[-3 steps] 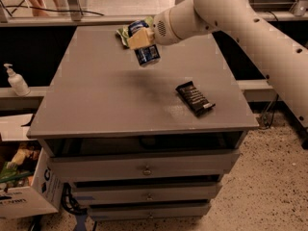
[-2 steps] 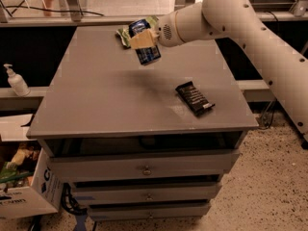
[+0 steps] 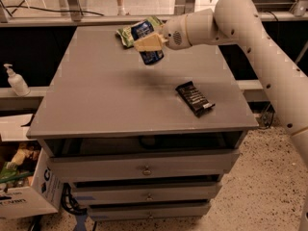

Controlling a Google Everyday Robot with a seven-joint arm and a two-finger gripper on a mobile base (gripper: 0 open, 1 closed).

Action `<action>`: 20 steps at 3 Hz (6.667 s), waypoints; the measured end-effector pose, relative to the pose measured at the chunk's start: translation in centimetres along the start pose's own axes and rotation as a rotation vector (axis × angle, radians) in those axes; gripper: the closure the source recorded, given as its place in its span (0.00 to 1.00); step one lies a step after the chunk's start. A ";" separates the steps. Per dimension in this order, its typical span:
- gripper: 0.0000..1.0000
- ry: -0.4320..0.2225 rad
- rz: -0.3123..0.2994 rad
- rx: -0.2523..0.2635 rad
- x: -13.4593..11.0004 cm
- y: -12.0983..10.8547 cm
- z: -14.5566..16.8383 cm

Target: Place pepsi can upright

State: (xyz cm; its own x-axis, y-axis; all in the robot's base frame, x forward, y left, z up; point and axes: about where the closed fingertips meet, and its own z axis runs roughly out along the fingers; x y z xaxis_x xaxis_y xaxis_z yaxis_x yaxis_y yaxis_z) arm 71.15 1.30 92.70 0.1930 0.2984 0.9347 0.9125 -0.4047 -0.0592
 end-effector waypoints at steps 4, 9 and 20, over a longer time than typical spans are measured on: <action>1.00 0.059 -0.144 0.201 -0.6 -0.6 0.2; 1.00 0.166 -0.159 0.222 -4.7 1.9 -4.9; 0.00 0.113 -0.199 0.217 -6.7 3.4 -8.7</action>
Offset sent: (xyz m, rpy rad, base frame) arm -0.0001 -0.0090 -0.0022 0.0291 -0.0276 0.0770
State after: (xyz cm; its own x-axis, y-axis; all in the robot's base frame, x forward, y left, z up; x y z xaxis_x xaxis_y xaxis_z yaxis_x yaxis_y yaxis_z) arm 69.85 -9.56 89.28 -0.0274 0.2502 0.9678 0.9864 -0.1502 0.0667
